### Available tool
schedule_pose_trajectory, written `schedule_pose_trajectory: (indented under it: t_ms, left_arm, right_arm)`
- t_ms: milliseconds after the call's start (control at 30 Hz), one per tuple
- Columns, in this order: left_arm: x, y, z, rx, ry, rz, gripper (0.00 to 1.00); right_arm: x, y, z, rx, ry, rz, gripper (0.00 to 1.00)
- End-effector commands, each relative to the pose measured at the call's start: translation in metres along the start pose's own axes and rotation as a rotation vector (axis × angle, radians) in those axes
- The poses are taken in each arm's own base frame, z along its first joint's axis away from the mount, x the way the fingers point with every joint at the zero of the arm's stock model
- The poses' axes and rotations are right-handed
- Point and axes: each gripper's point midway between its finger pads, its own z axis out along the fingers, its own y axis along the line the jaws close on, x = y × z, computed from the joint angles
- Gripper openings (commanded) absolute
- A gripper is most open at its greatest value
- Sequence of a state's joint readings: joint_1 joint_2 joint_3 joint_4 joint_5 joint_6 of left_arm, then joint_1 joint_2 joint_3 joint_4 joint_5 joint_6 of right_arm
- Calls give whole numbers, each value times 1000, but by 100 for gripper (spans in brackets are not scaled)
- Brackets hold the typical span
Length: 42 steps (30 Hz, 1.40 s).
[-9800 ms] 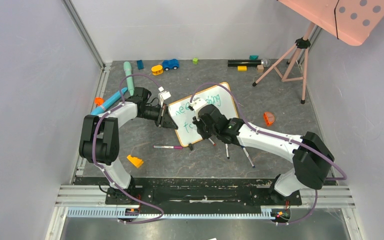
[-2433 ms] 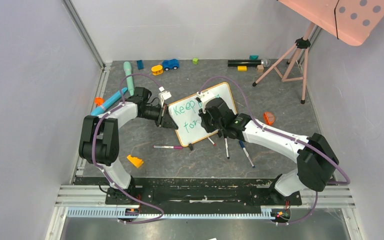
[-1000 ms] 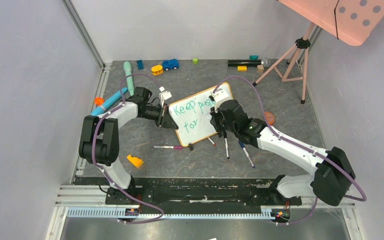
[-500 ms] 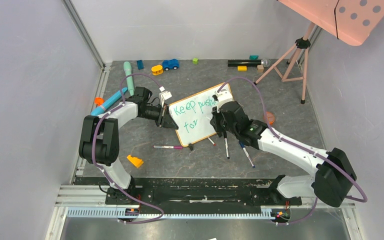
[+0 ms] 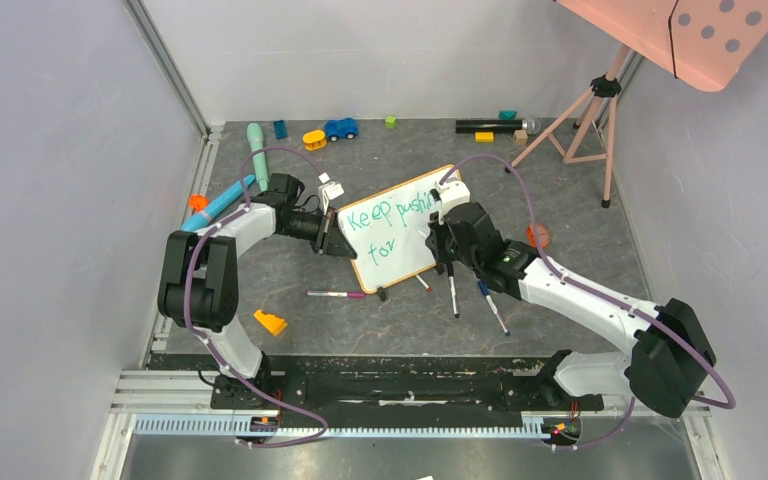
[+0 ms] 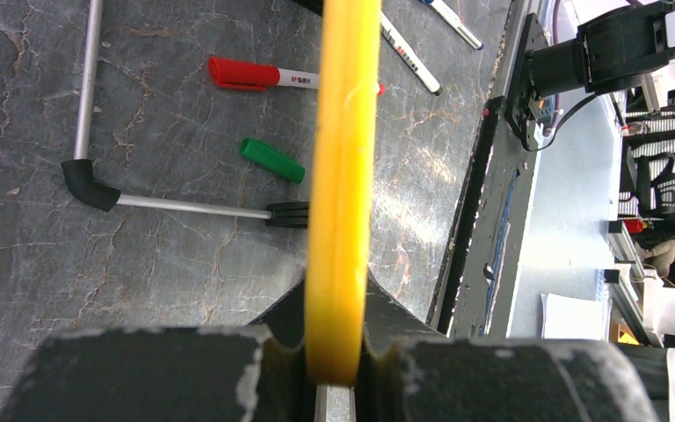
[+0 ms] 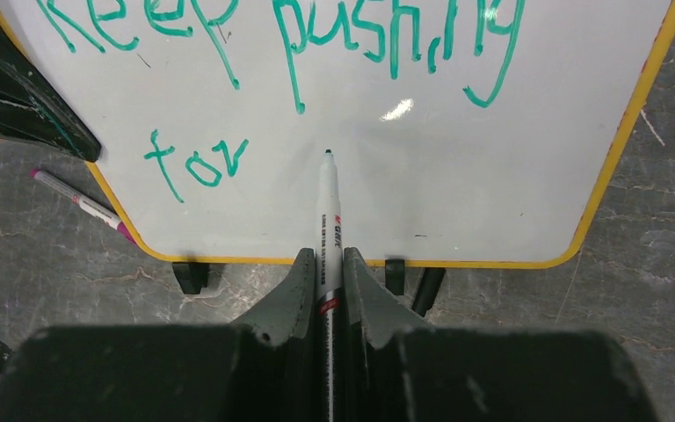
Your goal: Write a sentence on the whiteboard
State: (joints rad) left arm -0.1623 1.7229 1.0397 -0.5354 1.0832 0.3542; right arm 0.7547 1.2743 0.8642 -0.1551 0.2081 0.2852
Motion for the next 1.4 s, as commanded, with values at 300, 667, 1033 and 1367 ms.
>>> schedule_pose_trajectory:
  t_ms: [300, 667, 1033, 1367]
  left_arm:
    - [48, 4, 12, -49, 166, -26, 2]
    - [48, 5, 12, -47, 166, -29, 2]
    - [49, 5, 12, -46, 166, -30, 2]
    - [48, 3, 12, -41, 163, -25, 2]
  right_arm:
    - [-9, 5, -1, -69, -17, -106, 0]
    - [-22, 20, 0, -163, -42, -191, 0]
    - [-19, 32, 12, -215, -12, -209, 0]
    - [-17, 41, 20, -249, -1, -192, 0]
